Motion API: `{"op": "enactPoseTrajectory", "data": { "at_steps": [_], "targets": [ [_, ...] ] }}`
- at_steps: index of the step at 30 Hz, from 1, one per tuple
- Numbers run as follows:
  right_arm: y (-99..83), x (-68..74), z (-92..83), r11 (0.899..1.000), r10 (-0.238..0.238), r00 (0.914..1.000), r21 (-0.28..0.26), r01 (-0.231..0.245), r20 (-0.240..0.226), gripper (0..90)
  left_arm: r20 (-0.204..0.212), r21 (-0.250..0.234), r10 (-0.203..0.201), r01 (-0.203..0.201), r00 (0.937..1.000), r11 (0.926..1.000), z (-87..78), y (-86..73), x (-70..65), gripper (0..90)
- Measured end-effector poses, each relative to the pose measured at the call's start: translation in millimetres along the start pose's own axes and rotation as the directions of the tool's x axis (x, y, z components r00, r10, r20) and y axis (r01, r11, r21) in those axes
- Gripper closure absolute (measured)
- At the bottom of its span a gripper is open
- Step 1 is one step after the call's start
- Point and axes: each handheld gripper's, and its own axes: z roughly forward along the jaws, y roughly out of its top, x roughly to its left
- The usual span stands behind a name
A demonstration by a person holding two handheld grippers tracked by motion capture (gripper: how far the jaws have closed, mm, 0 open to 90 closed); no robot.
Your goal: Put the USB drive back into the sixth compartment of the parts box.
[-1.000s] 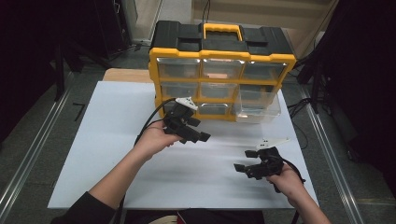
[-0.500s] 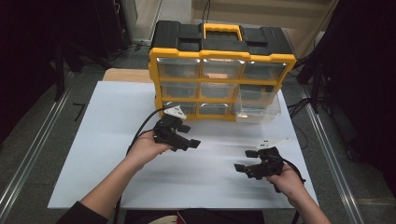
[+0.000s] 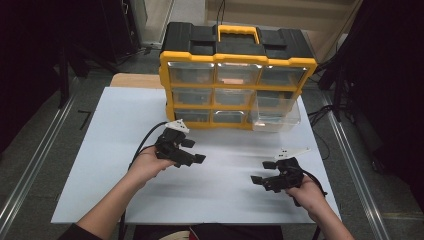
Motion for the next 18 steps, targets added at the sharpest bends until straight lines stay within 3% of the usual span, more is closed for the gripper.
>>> {"op": "enactPoseTrajectory", "data": {
  "at_steps": [18],
  "targets": [
    [-0.3, -0.2, -0.2, 1.0, 0.005, 1.0, 0.0, -0.005, 0.002, 20.3, -0.017, 0.004, -0.017, 0.017, 0.9997, 0.9998, -18.4, -24.5, 7.0, 25.9]
  ]
}}
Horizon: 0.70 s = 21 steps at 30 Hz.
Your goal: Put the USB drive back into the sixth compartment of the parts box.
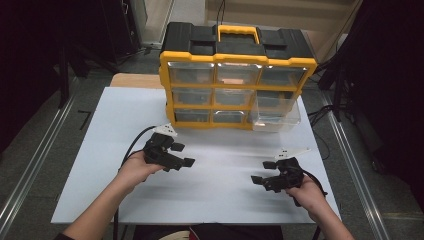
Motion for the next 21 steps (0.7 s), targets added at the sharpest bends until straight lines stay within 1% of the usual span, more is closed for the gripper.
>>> {"op": "enactPoseTrajectory", "data": {
  "at_steps": [9, 13, 16, 21],
  "targets": [
    [-0.2, 0.1, -0.1, 1.0, 0.0, 1.0, 0.002, 0.0, 0.002, 20.3, -0.018, 0.006, 0.0, 0.001, 0.9998, 1.0, -10.6, -12.1, 4.5, 25.9],
    [-0.2, 0.1, -0.2, 1.0, -0.001, 1.0, 0.002, 0.001, 0.002, 20.3, -0.029, 0.008, -0.011, 0.011, 0.9995, 0.9999, -14.9, -17.8, 6.7, 25.9],
    [-0.2, 0.1, -0.4, 1.0, -0.002, 1.0, 0.001, 0.002, 0.002, 20.3, -0.028, 0.002, -0.016, 0.016, 0.9995, 0.9999, -17.4, -22.2, 7.9, 25.9],
    [-0.3, 0.1, -0.4, 1.0, 0.0, 1.0, 0.001, 0.0, 0.004, 20.3, -0.043, -0.001, -0.025, 0.025, 0.9988, 0.9997, -23.7, -30.5, 10.1, 25.9]
  ]
}}
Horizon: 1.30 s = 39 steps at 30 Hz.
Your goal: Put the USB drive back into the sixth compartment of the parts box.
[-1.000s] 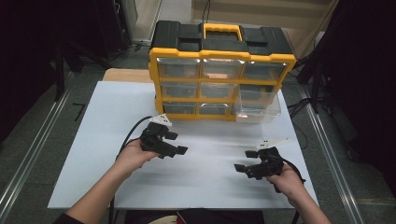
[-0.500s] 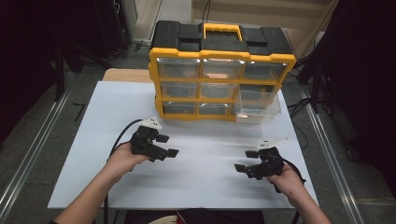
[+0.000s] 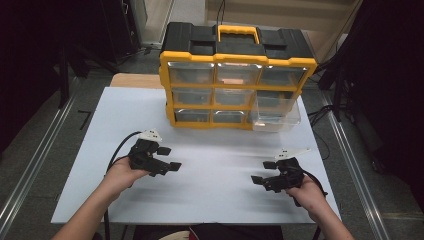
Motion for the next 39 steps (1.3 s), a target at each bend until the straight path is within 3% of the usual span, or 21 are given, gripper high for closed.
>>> {"op": "enactPoseTrajectory", "data": {
  "at_steps": [22, 39],
  "targets": [
    [-0.1, -0.1, -0.3, 1.0, 0.0, 1.0, 0.0, 0.0, 0.003, 20.3, -0.054, 0.008, -0.036, 0.037, 0.9979, 0.9993, -20.2, -32.7, 10.3, 25.9],
    [-0.3, -0.2, -0.4, 1.0, -0.001, 1.0, 0.0, 0.001, 0.004, 20.3, -0.126, 0.012, -0.063, 0.065, 0.99, 0.9978, -35.1, -51.7, 19.0, 25.9]
  ]
}}
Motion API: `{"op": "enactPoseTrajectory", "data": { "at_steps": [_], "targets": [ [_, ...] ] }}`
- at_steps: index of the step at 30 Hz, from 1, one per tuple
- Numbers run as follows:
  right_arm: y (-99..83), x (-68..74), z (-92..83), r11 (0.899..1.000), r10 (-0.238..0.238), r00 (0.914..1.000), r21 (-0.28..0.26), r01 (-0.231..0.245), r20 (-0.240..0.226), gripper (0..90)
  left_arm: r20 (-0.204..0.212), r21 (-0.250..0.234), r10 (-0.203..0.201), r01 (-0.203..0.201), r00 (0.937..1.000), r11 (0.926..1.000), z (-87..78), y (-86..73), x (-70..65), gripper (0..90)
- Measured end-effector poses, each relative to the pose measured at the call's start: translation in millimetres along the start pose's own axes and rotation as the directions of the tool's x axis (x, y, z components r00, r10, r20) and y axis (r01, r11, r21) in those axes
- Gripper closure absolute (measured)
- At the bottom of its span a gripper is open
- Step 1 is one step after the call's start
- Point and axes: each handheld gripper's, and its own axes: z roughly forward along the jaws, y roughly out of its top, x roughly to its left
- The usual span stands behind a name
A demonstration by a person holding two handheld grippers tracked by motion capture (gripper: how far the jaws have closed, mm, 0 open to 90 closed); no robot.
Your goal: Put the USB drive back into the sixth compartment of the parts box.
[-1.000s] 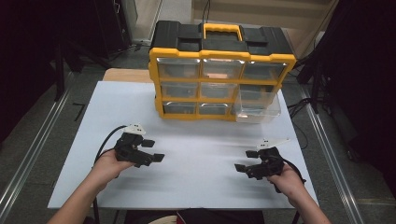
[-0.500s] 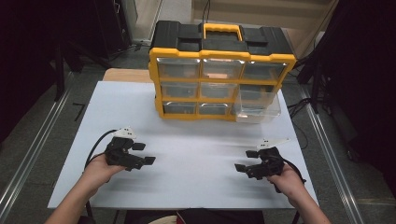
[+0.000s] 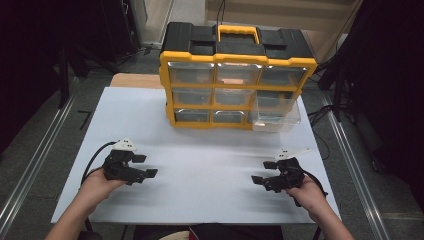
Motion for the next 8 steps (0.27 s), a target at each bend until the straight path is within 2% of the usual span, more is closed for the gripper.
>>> {"op": "enactPoseTrajectory", "data": {
  "at_steps": [3, 8],
  "targets": [
    [0.0, -0.1, 0.1, 1.0, 0.0, 1.0, 0.001, 0.0, 0.001, 20.3, -0.005, -0.004, -0.013, 0.013, 0.9999, 0.9999, -1.5, -2.7, 1.8, 25.9],
    [-0.5, 0.0, 0.9, 1.0, -0.009, 1.0, 0.004, 0.009, -0.003, 20.3, -0.005, 0.007, -0.005, 0.005, 1.0, 1.0, 0.3, -3.3, 2.1, 26.0]
  ]
}}
